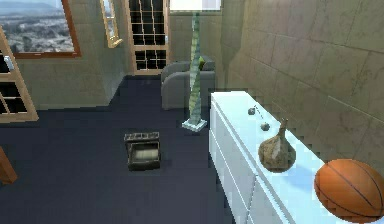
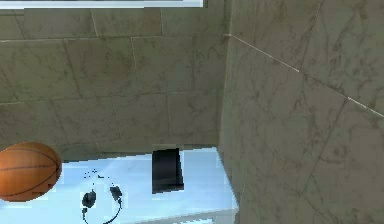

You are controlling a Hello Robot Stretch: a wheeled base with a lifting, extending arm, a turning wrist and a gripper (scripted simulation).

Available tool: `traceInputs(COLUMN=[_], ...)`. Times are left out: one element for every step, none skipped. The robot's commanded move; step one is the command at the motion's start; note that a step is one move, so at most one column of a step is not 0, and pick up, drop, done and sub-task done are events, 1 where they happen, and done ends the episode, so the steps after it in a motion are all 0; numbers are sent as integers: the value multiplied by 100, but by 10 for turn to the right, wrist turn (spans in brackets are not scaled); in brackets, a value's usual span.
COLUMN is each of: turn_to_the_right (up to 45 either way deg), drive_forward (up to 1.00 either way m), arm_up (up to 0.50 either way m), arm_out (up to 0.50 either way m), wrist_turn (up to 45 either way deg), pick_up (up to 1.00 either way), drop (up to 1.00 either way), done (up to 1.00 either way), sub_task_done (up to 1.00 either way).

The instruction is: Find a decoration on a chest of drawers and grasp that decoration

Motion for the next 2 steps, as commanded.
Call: traceInputs(turn_to_the_right=[0,0], drive_forward=[0,0], arm_up=[50,28], arm_out=[0,0], wrist_turn=[0,0], pick_up=[0,0], drop=[0,0], done=[0,0], sub_task_done=[0,0])
